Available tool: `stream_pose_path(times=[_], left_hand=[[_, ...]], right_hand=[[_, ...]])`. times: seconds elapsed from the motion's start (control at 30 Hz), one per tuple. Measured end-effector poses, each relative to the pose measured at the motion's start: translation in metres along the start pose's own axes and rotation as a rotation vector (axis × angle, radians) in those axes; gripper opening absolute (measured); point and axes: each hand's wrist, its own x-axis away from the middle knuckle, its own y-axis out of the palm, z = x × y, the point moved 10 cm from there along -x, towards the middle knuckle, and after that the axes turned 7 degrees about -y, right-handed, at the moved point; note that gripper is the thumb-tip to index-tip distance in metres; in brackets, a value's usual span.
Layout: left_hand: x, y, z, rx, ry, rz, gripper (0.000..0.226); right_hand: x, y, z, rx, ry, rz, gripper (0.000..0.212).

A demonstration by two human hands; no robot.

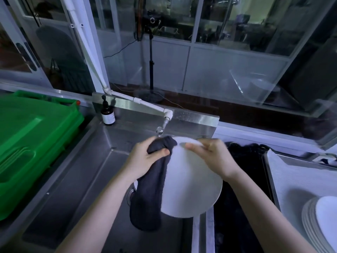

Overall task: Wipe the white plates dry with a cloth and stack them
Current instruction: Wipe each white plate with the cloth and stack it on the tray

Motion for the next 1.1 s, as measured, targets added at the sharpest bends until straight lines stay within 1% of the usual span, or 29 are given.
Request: stream_pose_path(times=[0.07,0.13,0.17,0.2,0.23,0.27,0.33,0.43,0.5,0.57,0.63,0.7,0.77,0.83,0.9,0.97,1.0,1.03,1.1], left_hand=[[0.006,-0.016,-0.027,0.206,-0.157,0.233,0.006],[0.02,-0.015,-0.054,0.399,-0.335,0.427,0.019],[0.027,-0.012,-0.065,0.49,-0.412,0.497,0.023],[0.033,-0.008,-0.072,0.557,-0.47,0.535,0.023],[0.035,-0.007,-0.076,0.6,-0.499,0.543,0.02],[0.035,-0.008,-0.076,0.619,-0.5,0.537,0.016],[0.032,-0.021,-0.071,0.593,-0.447,0.529,0.008],[0.019,-0.039,-0.045,0.398,-0.283,0.463,0.008],[0.006,-0.038,-0.017,0.216,-0.12,0.334,0.01],[-0.003,-0.025,0.011,0.067,0.027,0.164,0.014],[-0.005,-0.008,0.025,-0.023,0.095,0.035,0.017],[-0.002,-0.002,0.026,-0.019,0.102,-0.011,0.017],[0.0,-0.007,0.019,0.025,0.088,0.006,0.02],[0.003,-0.019,-0.001,0.106,-0.009,0.106,0.015],[0.011,-0.029,-0.033,0.304,-0.199,0.294,0.005],[0.024,-0.025,-0.063,0.497,-0.389,0.474,0.01],[0.028,-0.022,-0.072,0.55,-0.448,0.519,0.014],[0.03,-0.019,-0.079,0.586,-0.485,0.529,0.018],[0.028,-0.021,-0.084,0.63,-0.499,0.505,0.018]], right_hand=[[0.01,-0.019,0.022,-0.197,0.183,0.261,0.056],[0.031,-0.016,0.044,-0.413,0.348,0.559,0.047],[0.043,-0.006,0.054,-0.496,0.431,0.669,0.045],[0.051,0.004,0.061,-0.547,0.497,0.72,0.044],[0.054,0.011,0.067,-0.573,0.533,0.702,0.041],[0.052,0.015,0.067,-0.576,0.539,0.63,0.038],[0.039,0.008,0.059,-0.53,0.455,0.439,0.036],[0.013,-0.02,0.034,-0.402,0.275,0.228,0.019],[-0.005,-0.025,0.01,-0.283,0.127,0.062,0.014],[-0.015,-0.013,-0.011,-0.11,0.002,-0.125,0.026],[-0.016,0.006,-0.023,0.052,-0.091,-0.251,0.045],[-0.013,0.013,-0.027,0.128,-0.173,-0.239,0.061],[-0.01,0.004,-0.022,0.068,-0.143,-0.14,0.062],[-0.002,-0.009,-0.006,-0.08,-0.008,0.027,0.059],[0.013,-0.015,0.017,-0.272,0.164,0.298,0.056],[0.038,-0.001,0.045,-0.474,0.377,0.574,0.052],[0.047,0.01,0.056,-0.541,0.447,0.636,0.052],[0.051,0.019,0.061,-0.572,0.471,0.625,0.053],[0.045,0.02,0.056,-0.543,0.415,0.482,0.045]])
